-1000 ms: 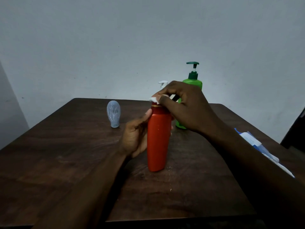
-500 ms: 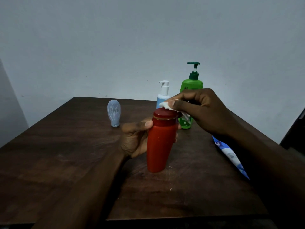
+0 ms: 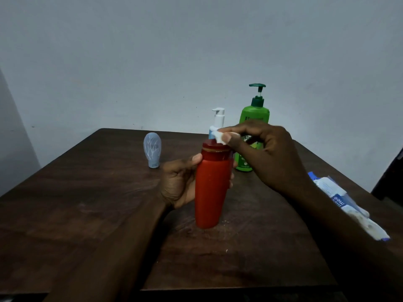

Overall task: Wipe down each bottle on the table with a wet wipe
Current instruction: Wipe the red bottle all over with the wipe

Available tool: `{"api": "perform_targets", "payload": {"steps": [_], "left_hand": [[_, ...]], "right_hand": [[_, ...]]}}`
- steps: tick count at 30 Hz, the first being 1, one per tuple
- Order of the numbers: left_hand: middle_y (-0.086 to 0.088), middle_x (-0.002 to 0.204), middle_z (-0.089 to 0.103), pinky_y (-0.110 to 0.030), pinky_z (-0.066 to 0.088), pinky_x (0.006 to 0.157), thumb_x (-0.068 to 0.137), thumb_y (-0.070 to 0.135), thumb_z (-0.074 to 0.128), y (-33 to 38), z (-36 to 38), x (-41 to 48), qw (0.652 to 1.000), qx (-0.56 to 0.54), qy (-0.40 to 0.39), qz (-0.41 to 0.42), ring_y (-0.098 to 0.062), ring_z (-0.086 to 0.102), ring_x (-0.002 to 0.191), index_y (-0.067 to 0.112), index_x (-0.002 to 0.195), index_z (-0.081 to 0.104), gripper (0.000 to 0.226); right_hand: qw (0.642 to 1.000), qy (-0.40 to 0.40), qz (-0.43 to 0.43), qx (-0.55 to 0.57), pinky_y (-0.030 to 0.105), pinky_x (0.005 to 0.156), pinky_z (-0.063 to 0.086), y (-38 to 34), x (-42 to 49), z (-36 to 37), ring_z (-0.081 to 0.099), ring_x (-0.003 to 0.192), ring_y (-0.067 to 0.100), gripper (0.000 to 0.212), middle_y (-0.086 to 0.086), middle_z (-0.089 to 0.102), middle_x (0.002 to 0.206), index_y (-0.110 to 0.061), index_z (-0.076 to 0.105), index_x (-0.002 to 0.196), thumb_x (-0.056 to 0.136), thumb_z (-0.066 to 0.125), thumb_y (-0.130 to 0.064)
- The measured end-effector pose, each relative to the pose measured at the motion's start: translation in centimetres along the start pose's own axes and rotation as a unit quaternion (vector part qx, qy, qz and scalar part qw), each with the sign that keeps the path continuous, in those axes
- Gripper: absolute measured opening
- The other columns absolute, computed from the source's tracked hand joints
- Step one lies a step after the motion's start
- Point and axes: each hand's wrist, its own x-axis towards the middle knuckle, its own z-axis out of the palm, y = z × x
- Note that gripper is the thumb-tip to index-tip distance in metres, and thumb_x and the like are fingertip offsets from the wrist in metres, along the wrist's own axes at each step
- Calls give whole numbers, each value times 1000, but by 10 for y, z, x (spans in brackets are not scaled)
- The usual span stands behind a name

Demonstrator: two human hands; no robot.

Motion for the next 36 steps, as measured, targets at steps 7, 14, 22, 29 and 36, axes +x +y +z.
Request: {"api": "perform_targets", "payload": {"steps": [7,14,22,29,36], "left_hand": [[-19,118,70,-55,54,96,82,42,75,0,-4,4,998,-55,28,-7,-32,69,108,13,128,68,56],[-15,117,72,-46,57,91,82,37,78,-3,-5,8,995,-92,41,-8,-26,70,107,12,124,71,50],[-14,116,74,-40,57,96,73,38,85,-4,-5,7,994,-93,53,2,-24,71,108,11,117,76,52],[-19,120,69,-52,55,95,84,46,69,-5,-9,10,996,-58,61,-7,-31,69,108,12,128,69,56],[-13,114,72,-48,59,89,95,41,47,-5,-7,7,994,-83,75,0,-24,71,101,15,123,72,46]], "right_hand": [[989,144,5,22,21,83,53,14,-25,27,65,99,10,26,-2,70,103,-17,75,112,87,76,-14],[982,150,-92,-74,26,75,54,5,-10,40,65,84,12,20,4,69,90,-8,78,104,85,77,-9],[972,153,-150,-101,29,91,53,8,-17,49,69,97,20,22,5,76,102,-7,78,102,82,76,2],[982,163,-27,-88,10,83,50,36,-22,29,67,96,4,20,1,75,103,-11,76,108,89,73,-7],[981,142,-83,-107,17,83,47,18,-17,40,62,95,10,14,4,67,99,-8,73,105,91,70,-7]]}}
